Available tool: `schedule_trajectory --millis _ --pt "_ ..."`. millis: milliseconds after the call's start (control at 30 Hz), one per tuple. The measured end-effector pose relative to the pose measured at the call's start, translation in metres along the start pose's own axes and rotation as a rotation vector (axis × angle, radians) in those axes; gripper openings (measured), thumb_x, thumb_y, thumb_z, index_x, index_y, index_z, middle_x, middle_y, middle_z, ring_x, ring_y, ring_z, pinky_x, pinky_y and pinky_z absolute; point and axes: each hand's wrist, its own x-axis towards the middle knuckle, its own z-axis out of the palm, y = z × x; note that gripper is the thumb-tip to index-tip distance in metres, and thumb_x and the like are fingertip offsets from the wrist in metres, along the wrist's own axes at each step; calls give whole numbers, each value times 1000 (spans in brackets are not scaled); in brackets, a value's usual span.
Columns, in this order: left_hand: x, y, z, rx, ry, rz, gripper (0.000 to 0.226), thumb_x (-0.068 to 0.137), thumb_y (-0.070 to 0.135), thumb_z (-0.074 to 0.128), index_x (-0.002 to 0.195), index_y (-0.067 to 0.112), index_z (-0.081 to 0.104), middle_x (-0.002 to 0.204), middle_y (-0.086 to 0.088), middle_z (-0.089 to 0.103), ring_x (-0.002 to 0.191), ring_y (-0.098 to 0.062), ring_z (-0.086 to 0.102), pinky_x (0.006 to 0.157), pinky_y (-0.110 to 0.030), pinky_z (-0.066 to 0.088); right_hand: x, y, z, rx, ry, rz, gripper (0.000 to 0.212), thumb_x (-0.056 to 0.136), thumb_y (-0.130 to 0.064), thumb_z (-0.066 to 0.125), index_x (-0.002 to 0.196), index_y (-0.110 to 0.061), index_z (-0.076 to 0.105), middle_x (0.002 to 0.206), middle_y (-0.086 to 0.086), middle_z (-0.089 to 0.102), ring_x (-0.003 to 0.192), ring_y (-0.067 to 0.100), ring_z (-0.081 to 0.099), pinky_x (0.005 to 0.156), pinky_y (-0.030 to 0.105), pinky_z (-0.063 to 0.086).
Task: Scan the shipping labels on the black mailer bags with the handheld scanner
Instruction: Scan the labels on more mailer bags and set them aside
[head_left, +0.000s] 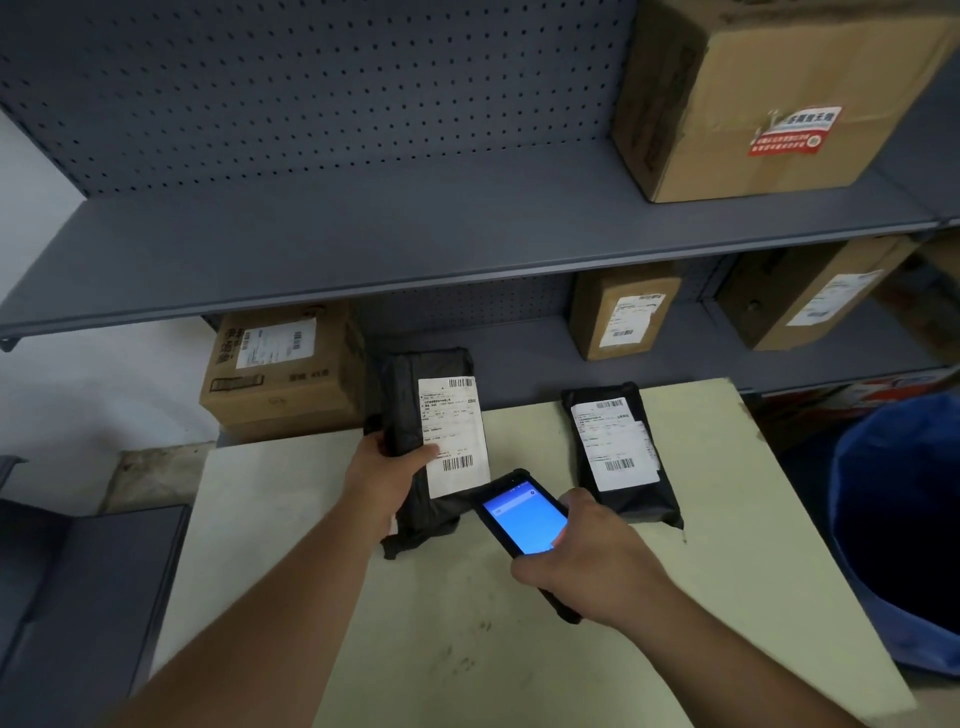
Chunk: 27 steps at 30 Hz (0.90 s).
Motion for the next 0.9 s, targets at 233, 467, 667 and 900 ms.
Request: schedule_trajectory --millis 233,467,667,900 --pt "7 -9 57 36 -106 -76 51 79 35 88 125 19 72 114 -2 80 99 -25 76 90 -43 62 8 27 -23 46 13 55 57 68 -42 80 114 -23 52 100 -2 66 85 19 73 72 37 61" --pt "13 -24 107 29 -141 -172 54 76 36 89 124 15 73 109 -4 80 94 -26 77 90 -46 63 18 50 -42 74 25 83 52 72 -38 81 111 -24 48 97 -3 69 82 20 76 70 35 62" --pt "25 -39 140 -7 -138 -232 60 73 35 92 124 14 70 110 -8 79 97 -31 77 92 -51 62 29 66 -53 108 18 100 50 71 -38 80 110 -23 52 93 -3 67 75 17 71 63 31 54" --pt "29 -45 163 39 -128 -272 28 82 29 87 101 13 75 98 -12 79 88 -33 77 84 -44 63 37 81 -62 125 20 117 53 72 -37 80 115 -23 52 94 -1 69 83 21 75 65 31 55"
